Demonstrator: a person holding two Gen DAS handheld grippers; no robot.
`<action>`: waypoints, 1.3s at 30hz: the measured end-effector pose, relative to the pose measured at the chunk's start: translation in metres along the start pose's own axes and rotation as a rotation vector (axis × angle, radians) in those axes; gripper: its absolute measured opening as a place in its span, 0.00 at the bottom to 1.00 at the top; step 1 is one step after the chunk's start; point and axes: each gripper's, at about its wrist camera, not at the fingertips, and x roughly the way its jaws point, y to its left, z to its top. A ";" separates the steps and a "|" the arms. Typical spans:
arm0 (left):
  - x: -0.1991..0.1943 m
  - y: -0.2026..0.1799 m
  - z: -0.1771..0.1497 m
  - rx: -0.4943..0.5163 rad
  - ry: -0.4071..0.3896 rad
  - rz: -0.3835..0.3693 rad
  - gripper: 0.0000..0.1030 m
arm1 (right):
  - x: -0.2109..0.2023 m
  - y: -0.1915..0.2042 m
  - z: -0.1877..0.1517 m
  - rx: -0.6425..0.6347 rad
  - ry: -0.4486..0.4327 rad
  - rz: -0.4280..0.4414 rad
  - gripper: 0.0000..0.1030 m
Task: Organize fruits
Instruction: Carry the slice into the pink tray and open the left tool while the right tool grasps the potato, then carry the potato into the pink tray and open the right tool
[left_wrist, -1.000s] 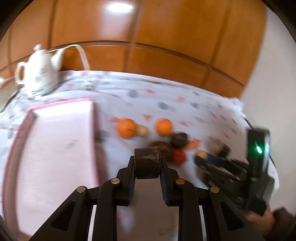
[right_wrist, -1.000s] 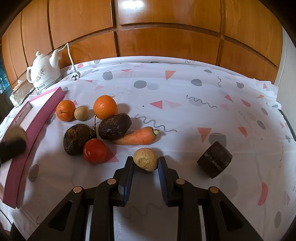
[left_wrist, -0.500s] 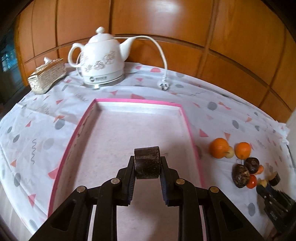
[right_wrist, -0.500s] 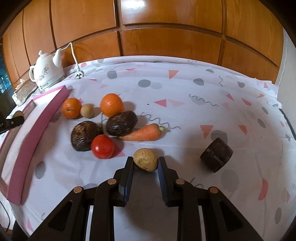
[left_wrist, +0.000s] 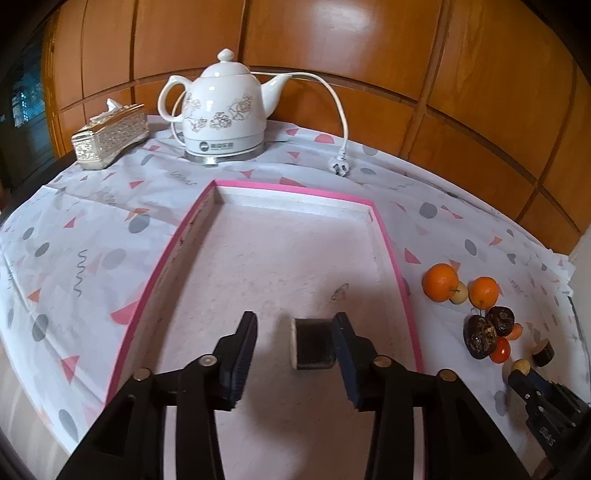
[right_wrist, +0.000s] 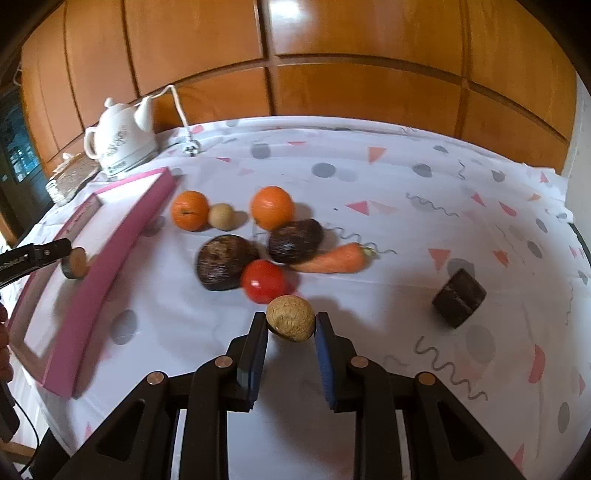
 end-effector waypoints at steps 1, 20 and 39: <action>-0.001 0.002 0.000 -0.007 -0.003 0.004 0.51 | -0.001 0.003 0.001 -0.008 -0.002 0.008 0.25; -0.018 0.032 -0.009 -0.061 -0.015 0.033 0.58 | -0.017 0.104 0.029 -0.199 -0.036 0.250 0.25; -0.026 0.032 -0.018 -0.039 -0.024 0.014 0.61 | -0.002 0.160 0.046 -0.180 -0.016 0.326 0.29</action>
